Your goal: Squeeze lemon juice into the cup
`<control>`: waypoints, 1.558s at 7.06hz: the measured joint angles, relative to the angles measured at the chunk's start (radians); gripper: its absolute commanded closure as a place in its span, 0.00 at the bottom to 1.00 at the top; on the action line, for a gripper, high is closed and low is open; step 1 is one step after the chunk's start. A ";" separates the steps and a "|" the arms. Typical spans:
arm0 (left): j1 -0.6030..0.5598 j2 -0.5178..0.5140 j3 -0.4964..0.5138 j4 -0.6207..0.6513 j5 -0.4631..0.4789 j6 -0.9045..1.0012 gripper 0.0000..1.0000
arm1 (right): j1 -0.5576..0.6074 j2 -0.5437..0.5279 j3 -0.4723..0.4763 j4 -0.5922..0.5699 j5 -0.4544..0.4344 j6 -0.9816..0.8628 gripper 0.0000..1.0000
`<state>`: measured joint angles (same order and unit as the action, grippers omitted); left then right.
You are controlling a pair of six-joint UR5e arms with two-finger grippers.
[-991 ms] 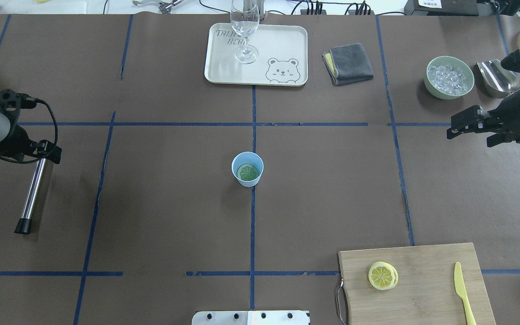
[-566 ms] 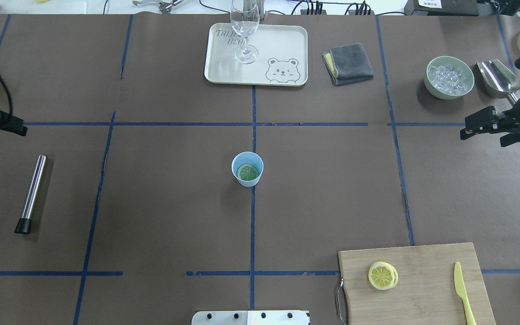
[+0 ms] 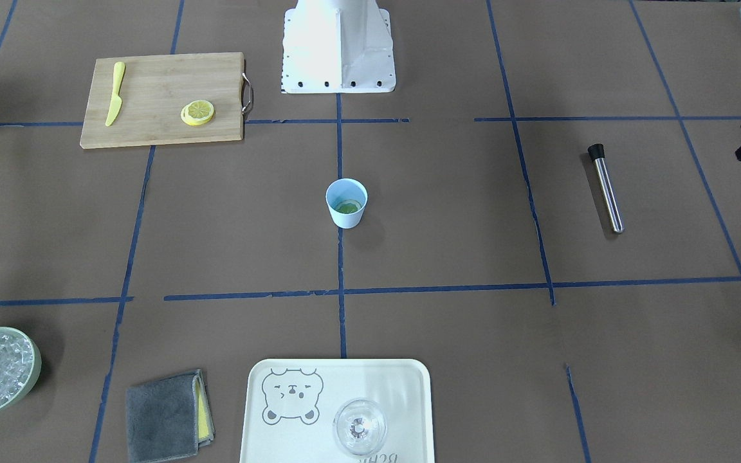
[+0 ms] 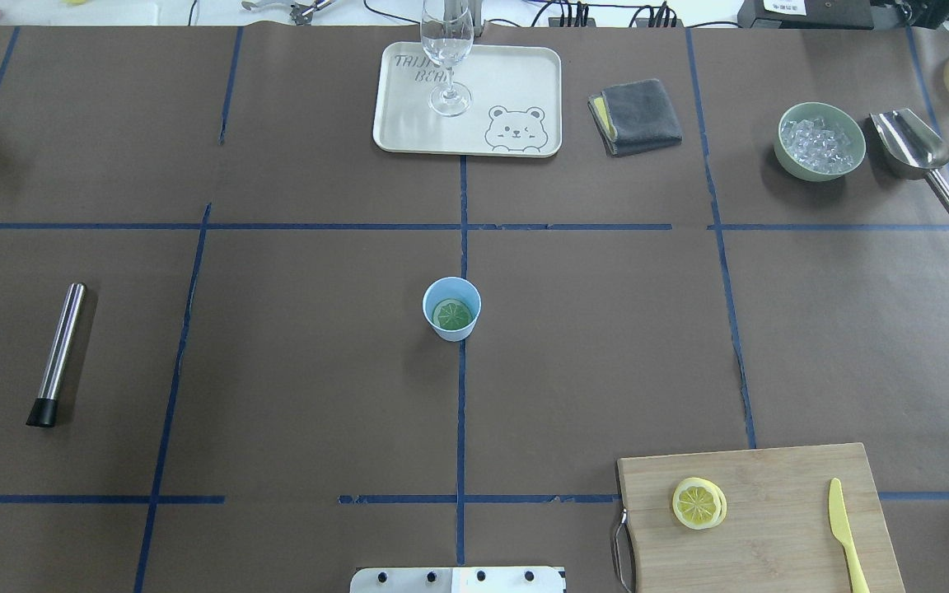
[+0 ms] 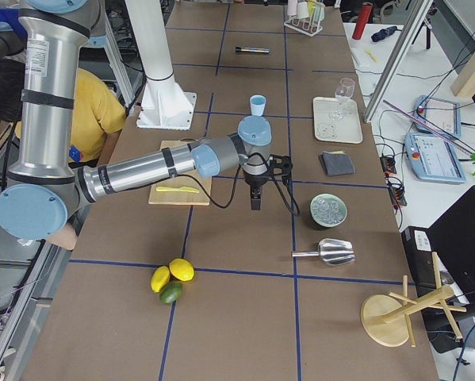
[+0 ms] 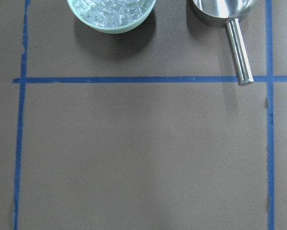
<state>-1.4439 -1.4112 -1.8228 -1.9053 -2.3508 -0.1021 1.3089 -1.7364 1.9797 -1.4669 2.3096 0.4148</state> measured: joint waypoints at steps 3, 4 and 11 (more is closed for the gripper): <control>-0.133 0.056 0.034 0.103 0.000 0.144 0.00 | 0.124 -0.018 -0.029 -0.138 0.034 -0.261 0.00; -0.143 0.070 0.032 0.114 0.000 0.151 0.00 | 0.136 -0.014 -0.031 -0.154 0.043 -0.280 0.00; -0.127 0.024 0.016 0.325 0.001 0.157 0.00 | 0.141 -0.002 -0.054 -0.158 0.048 -0.290 0.00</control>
<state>-1.5707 -1.3874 -1.8067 -1.5803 -2.3497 0.0547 1.4496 -1.7382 1.9253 -1.6250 2.3577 0.1244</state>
